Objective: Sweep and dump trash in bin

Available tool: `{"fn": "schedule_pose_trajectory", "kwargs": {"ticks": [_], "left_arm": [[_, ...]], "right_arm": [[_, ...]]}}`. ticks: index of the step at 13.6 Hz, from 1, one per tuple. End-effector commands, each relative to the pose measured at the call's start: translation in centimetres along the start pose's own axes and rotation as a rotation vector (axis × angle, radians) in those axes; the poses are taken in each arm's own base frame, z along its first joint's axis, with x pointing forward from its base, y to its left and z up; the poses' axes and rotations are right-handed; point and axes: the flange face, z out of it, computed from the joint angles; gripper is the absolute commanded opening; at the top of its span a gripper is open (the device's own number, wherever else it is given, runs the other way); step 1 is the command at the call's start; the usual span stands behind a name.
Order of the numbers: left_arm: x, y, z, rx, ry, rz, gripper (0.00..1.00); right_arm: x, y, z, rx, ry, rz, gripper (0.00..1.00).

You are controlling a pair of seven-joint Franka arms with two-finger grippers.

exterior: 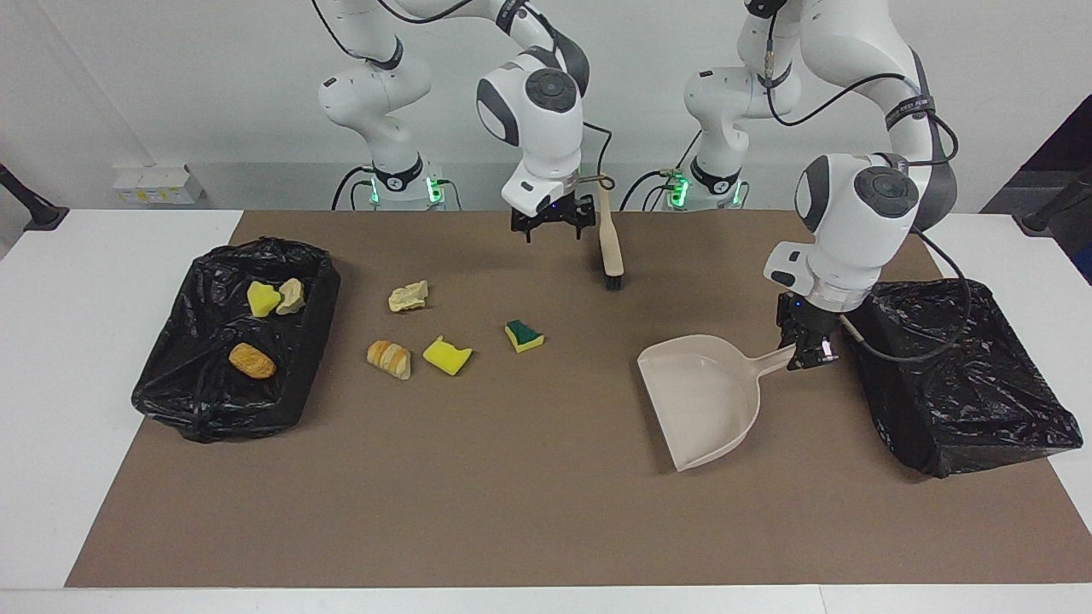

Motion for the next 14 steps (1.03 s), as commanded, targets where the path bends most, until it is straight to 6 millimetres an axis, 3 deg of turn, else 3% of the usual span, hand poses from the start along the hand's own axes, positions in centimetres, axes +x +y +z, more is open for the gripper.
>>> {"fn": "schedule_pose_trajectory", "kwargs": {"ticks": [1, 4, 6, 9, 10, 14], "left_arm": [[-1.0, 0.0, 0.1, -0.031, -0.022, 0.062, 0.00], [-0.3, 1.0, 1.3, -0.048, -0.065, 0.097, 0.00], [1.6, 2.9, 1.6, -0.053, -0.076, 0.125, 0.00], [2.2, 3.6, 1.7, -0.056, -0.080, 0.098, 0.00], [2.7, 3.7, 1.6, -0.049, -0.078, 0.102, 0.00], [4.6, 4.2, 1.3, -0.034, -0.073, 0.075, 0.00]], "right_arm": [[-3.6, -4.2, 3.0, 0.004, -0.010, 0.071, 1.00], [-6.9, -8.2, 7.3, -0.012, -0.012, 0.127, 1.00], [-8.4, -9.4, 8.8, -0.008, -0.004, 0.094, 0.99], [-11.1, -9.4, 10.8, -0.048, -0.025, 0.039, 0.83], [-11.4, -9.3, 10.9, -0.057, -0.034, 0.038, 0.75], [-12.6, -10.3, 10.4, -0.046, -0.032, 0.015, 0.02]]}}
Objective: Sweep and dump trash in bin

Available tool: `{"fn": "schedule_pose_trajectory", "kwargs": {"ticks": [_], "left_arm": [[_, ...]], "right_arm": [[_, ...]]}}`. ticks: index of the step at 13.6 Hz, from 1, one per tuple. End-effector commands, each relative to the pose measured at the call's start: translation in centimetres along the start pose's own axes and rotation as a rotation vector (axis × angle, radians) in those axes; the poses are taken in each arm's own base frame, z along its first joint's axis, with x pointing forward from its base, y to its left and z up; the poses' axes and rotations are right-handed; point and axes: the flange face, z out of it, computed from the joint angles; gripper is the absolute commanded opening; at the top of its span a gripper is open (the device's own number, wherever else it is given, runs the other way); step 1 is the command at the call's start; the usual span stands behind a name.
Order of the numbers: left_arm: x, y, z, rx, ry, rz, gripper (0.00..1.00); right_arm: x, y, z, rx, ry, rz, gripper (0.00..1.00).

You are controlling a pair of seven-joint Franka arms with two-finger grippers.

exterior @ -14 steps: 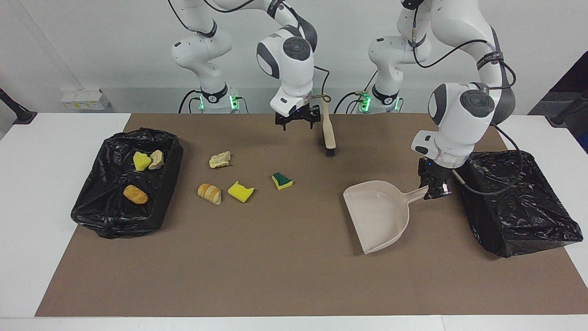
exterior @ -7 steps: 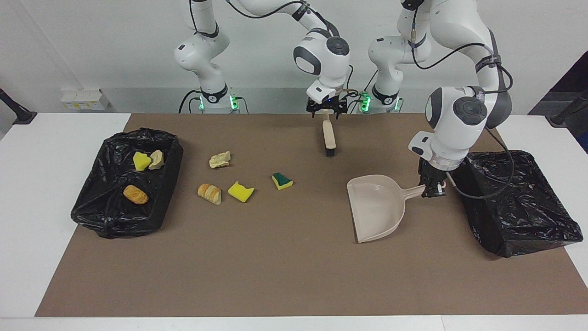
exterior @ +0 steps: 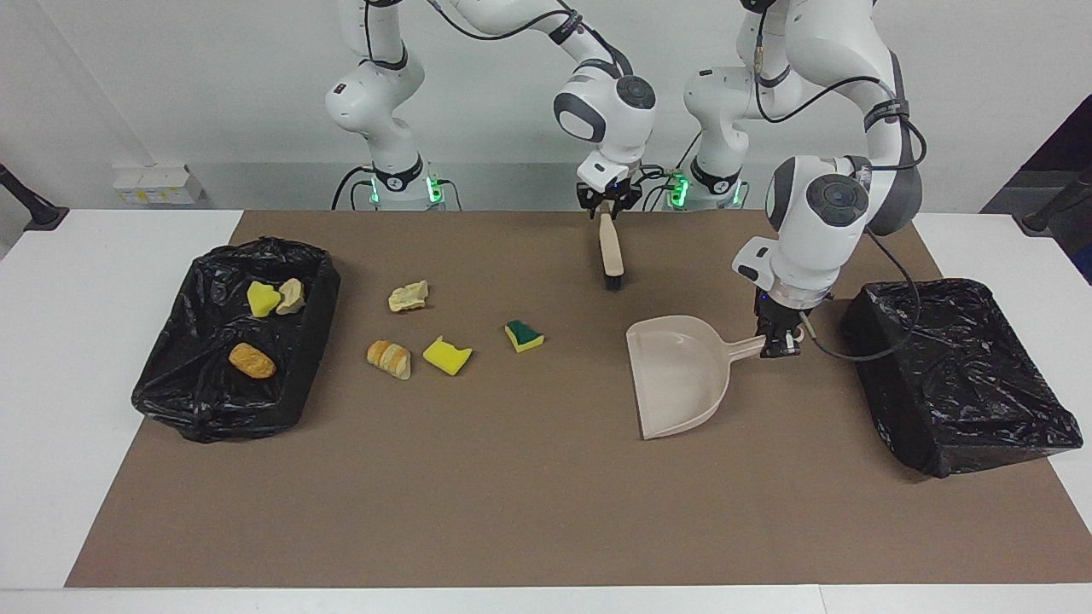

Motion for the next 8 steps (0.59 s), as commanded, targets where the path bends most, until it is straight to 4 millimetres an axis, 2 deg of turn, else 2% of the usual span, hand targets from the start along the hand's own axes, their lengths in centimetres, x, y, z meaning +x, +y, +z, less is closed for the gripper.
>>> {"fn": "schedule_pose_trajectory", "kwargs": {"ticks": [1, 2, 5, 8], "left_arm": [[1.1, 1.0, -0.4, 0.023, -0.019, -0.006, 0.00], [1.3, 0.9, -0.6, 0.030, -0.014, -0.019, 0.00], [4.1, 1.6, -1.0, 0.042, -0.006, -0.057, 0.00], [6.0, 2.7, -1.1, 0.029, -0.009, -0.093, 0.00]], "right_arm": [[-0.9, -0.1, -1.1, 0.030, -0.009, -0.008, 0.00], [-0.5, -0.2, -1.7, 0.039, -0.006, -0.006, 0.00], [0.5, 0.0, -3.1, 0.035, -0.012, 0.009, 0.00], [4.7, 2.7, -4.5, -0.005, -0.030, 0.083, 0.00]]}}
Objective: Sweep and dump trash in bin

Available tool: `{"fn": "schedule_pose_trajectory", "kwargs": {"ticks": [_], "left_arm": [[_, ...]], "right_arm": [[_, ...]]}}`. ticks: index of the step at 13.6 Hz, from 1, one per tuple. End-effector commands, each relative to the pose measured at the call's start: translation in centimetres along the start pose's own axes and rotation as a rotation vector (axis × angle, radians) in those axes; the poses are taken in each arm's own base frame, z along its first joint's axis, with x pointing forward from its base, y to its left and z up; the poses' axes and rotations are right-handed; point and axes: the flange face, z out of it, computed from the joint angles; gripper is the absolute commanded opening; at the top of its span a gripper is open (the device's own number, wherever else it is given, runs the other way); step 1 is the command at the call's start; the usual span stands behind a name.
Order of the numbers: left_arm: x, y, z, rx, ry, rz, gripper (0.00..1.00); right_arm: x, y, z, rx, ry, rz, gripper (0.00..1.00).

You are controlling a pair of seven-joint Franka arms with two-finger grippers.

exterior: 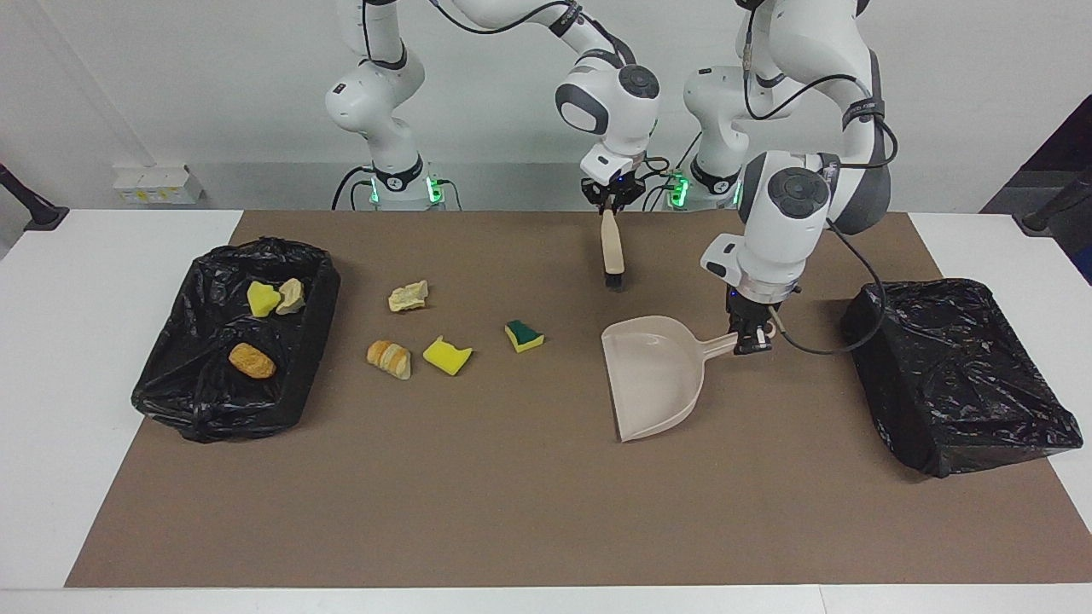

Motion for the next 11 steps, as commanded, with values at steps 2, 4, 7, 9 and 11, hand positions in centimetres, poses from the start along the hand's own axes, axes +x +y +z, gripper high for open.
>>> {"fn": "schedule_pose_trajectory", "kwargs": {"ticks": [2, 4, 7, 9, 11], "left_arm": [[2.0, 2.9, -0.1, 0.007, -0.024, -0.088, 0.00], [4.0, 4.1, 0.7, -0.004, -0.028, -0.104, 0.00], [6.3, 6.5, 1.0, -0.025, -0.040, -0.052, 0.00], [7.1, 9.1, 1.5, -0.031, -0.056, -0.045, 0.00], [8.1, 10.1, 1.5, -0.027, -0.058, -0.093, 0.00]], "right_arm": [[6.6, 4.7, -3.7, -0.001, -0.003, 0.108, 0.00], [10.4, 9.1, -6.6, 0.016, 0.015, 0.107, 0.00], [15.5, 17.7, -8.7, -0.060, 0.026, 0.127, 0.00], [19.0, 23.0, -8.5, -0.095, 0.025, 0.159, 0.00], [21.9, 28.1, -7.7, -0.121, 0.023, 0.171, 0.00]]}}
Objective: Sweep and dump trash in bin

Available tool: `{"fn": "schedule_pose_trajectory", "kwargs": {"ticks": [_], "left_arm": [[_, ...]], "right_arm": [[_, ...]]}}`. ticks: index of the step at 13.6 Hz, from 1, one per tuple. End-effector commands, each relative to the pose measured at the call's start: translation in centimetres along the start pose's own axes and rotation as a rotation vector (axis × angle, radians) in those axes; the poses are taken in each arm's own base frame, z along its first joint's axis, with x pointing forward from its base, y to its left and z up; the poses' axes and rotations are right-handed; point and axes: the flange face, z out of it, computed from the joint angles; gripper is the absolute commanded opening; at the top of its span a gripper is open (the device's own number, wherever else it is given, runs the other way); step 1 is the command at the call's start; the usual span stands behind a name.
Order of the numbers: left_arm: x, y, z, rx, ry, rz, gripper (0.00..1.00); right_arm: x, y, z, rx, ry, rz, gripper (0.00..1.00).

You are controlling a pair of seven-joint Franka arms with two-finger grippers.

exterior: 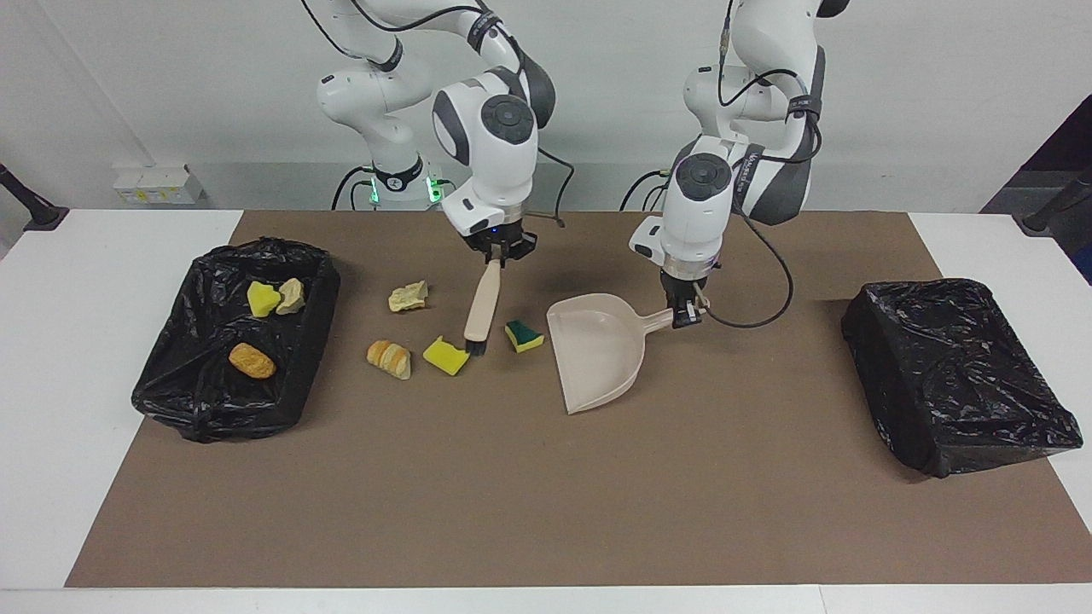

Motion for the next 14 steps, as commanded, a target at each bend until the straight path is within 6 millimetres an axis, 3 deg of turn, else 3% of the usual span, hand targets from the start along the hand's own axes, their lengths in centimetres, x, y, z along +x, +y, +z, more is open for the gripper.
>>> {"fn": "schedule_pose_trajectory", "kwargs": {"ticks": [1, 5, 6, 8, 12, 14], "left_arm": [[0.3, 2.4, -0.2, 0.020, -0.023, -0.016, 0.00], [1.6, 3.4, -0.4, 0.024, -0.011, -0.057, 0.00], [1.8, 3.6, -0.3, 0.020, -0.014, -0.055, 0.00], [3.0, 4.0, 1.0, 0.003, -0.015, -0.072, 0.00], [2.9, 4.0, 1.0, -0.005, -0.022, -0.072, 0.00], [2.9, 4.1, 1.0, -0.009, -0.027, -0.074, 0.00]], "right_arm": [[3.9, 6.0, 2.5, -0.042, -0.007, -0.027, 0.00], [7.7, 13.8, 5.0, -0.125, 0.015, -0.096, 0.00], [8.4, 14.4, 5.9, -0.132, 0.015, -0.126, 0.00], [8.8, 13.5, 8.4, -0.145, -0.010, -0.163, 0.00], [7.8, 11.4, 9.3, -0.150, -0.038, -0.324, 0.00], [6.8, 9.0, 9.9, -0.135, -0.055, -0.367, 0.00]]}}
